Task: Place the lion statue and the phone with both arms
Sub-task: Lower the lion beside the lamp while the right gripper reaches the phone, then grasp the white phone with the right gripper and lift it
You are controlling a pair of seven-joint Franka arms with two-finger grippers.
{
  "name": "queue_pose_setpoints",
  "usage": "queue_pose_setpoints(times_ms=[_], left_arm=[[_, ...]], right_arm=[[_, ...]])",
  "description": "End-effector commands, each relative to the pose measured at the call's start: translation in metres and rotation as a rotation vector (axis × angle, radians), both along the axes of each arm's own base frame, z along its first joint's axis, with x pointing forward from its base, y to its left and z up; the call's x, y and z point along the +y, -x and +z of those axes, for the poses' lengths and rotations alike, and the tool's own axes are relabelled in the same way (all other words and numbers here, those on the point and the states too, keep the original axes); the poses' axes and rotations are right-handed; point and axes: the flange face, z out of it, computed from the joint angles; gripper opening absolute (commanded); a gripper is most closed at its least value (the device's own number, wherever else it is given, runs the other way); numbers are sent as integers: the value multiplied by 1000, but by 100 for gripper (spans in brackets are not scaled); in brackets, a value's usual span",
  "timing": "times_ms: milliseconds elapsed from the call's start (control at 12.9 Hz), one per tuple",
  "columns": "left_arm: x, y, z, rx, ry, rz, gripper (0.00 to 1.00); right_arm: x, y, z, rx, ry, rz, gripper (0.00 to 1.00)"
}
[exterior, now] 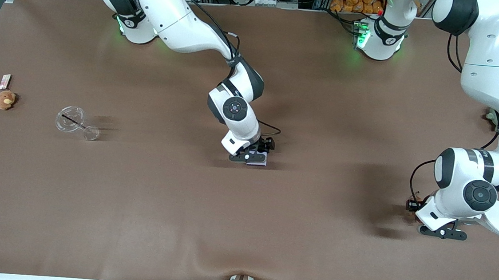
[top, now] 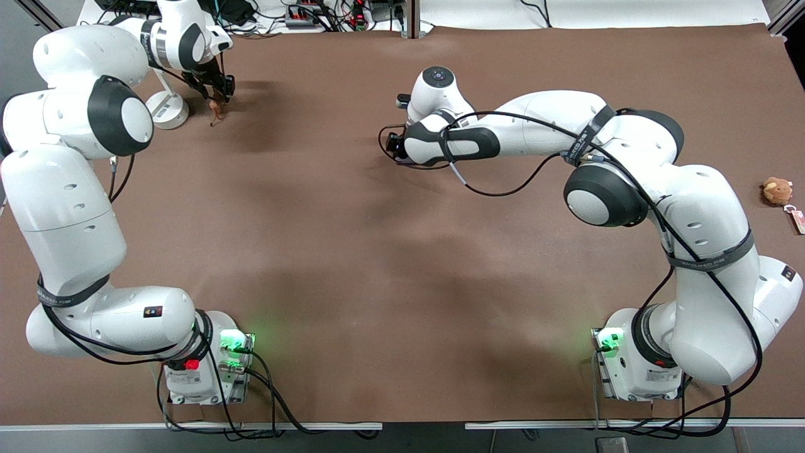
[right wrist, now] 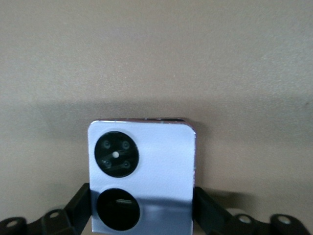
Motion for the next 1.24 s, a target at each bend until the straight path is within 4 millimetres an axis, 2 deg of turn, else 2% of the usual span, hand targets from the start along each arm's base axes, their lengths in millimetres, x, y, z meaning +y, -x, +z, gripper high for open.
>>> queue_pose_setpoints(times_ms=[0, 77, 155, 232, 464, 696, 851, 1006, 1161], left_arm=[[0, -5, 8, -21, 10, -12, 100], [-1, -5, 11, -27, 9, -9, 100], [-2, -5, 15, -30, 8, -11, 100], [-5, -6, 34, -47, 3, -12, 100], [-22, 0, 93, -48, -10, -15, 100], [-45, 8, 140, -49, -9, -30, 100], [-62, 16, 180, -71, 4, 7, 100], [-71, 29, 223, -78, 7, 23, 100], [-88, 49, 266, -61, 40, 24, 100]], right_arm=[[-3, -5, 6, -4, 37, 21, 0], [-8, -9, 18, 20, 67, 24, 0], [-25, -20, 34, 58, 95, 8, 0], [-49, -40, 51, 94, 108, -22, 0], [-93, -59, 105, 158, 156, -13, 0], [-166, -83, 150, 227, 192, -70, 0], [-207, -85, 160, 208, 254, -71, 0], [-264, -89, 167, 219, 274, -95, 0], [-317, -85, 167, 244, 266, -55, 0]])
